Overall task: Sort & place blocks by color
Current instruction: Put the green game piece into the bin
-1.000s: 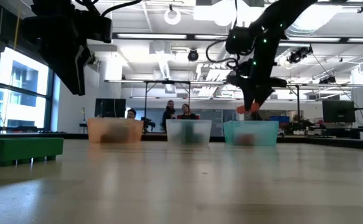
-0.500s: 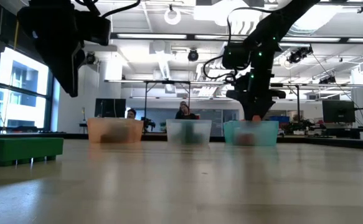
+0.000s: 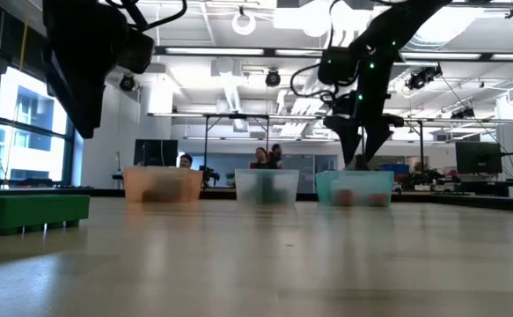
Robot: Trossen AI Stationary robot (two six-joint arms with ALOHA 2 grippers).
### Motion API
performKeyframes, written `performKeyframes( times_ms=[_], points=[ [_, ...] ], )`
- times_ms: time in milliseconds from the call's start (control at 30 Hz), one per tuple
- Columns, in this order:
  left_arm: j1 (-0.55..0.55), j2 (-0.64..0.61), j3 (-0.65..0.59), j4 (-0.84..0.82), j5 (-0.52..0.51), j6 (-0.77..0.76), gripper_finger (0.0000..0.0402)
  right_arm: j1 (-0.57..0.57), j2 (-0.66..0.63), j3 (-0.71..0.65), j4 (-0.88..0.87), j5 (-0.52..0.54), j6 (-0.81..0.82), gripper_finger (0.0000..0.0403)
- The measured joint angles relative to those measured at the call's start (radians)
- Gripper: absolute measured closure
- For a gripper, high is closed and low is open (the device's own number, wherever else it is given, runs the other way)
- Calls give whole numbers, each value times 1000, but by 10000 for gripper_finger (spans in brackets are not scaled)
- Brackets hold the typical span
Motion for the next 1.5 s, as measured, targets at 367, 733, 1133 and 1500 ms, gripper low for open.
performKeyframes(
  times_ms=[367,733,1133,1500],
  points=[
    [-27,6,1,-1,49,-310,190,2,-65,0,0,42,-66,128],
    [-145,45,1,78,56,-601,190,2,-65,0,0,58,-90,128],
    [-232,121,3,196,-58,-726,190,2,-64,0,4,52,-83,128],
    [-248,239,4,306,-66,-744,190,2,-65,1,20,38,-81,128]
  ],
)
